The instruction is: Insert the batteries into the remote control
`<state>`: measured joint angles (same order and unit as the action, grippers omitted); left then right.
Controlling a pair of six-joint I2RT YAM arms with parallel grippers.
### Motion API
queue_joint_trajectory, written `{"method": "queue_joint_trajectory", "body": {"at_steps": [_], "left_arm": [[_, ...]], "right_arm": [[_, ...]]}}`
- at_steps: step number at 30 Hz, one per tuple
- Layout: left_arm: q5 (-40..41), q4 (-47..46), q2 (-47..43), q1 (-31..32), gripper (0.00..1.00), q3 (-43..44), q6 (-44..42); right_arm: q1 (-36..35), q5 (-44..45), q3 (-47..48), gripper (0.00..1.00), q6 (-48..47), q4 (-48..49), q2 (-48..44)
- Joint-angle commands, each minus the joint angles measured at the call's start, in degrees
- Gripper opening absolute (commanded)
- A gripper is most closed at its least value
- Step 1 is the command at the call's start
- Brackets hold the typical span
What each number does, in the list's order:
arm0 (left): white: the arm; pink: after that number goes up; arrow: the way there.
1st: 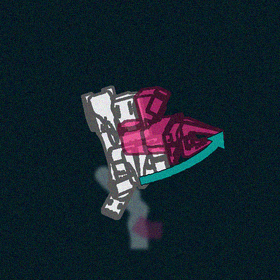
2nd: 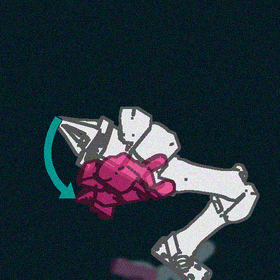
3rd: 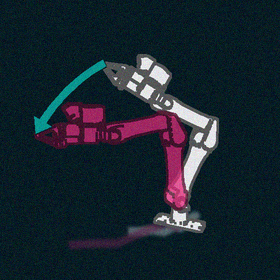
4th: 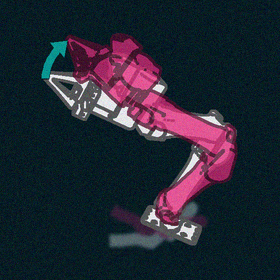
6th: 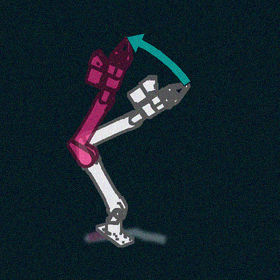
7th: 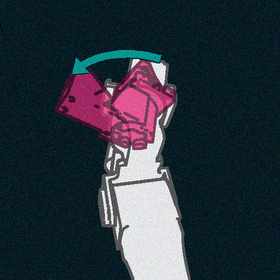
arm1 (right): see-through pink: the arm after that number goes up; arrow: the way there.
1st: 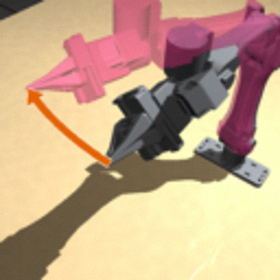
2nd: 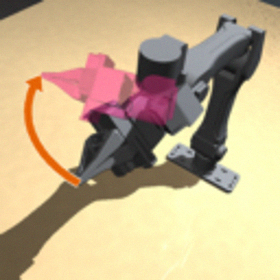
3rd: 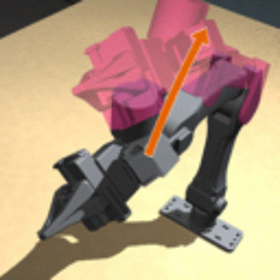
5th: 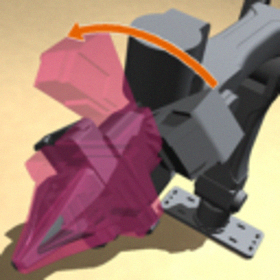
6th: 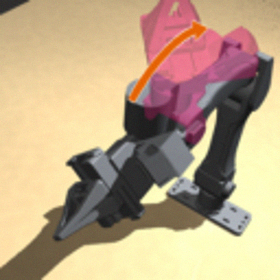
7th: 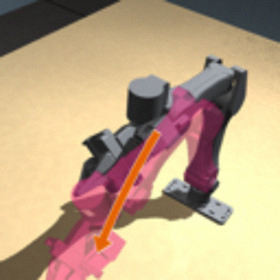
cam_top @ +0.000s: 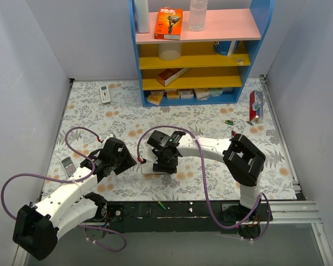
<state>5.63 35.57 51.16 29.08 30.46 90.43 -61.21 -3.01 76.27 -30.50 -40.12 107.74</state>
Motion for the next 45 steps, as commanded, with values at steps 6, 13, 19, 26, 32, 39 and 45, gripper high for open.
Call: {"method": "queue_joint_trajectory", "body": {"at_steps": [6, 13, 19, 26, 32, 39, 45], "left_arm": [[1.14, 0.11, -1.15, 0.01, 0.48, 0.13, -0.08], [1.14, -0.15, -1.15, 0.10, 0.48, 0.13, -0.08], [0.96, -0.15, -1.06, 0.10, 0.47, 0.13, -0.08], [0.96, 0.02, -1.32, 0.01, 0.47, 0.13, -0.08], [0.87, -0.15, -1.32, 0.10, 0.47, 0.04, -0.17], [0.79, -0.15, -1.41, 0.10, 0.47, 0.04, -0.17], [0.79, -0.06, -1.67, 0.10, 0.47, 0.21, -0.17]], "right_arm": [[-0.31, 1.86, 1.69, 0.59, -0.79, 0.74, 1.24], [-0.31, 2.74, 2.30, 0.59, -0.61, 0.83, -0.16], [-0.31, 4.85, 2.83, 0.60, -0.88, 1.01, -0.52], [-0.40, 4.41, 3.36, 0.60, -0.96, 1.01, 0.27], [-0.40, 3.62, 3.80, 0.63, -1.14, 0.83, 0.63], [-0.84, 3.44, 3.89, 0.63, -1.05, 0.48, 0.54], [-0.84, 3.44, 3.45, 0.64, 1.49, 2.14, -2.88]]}}
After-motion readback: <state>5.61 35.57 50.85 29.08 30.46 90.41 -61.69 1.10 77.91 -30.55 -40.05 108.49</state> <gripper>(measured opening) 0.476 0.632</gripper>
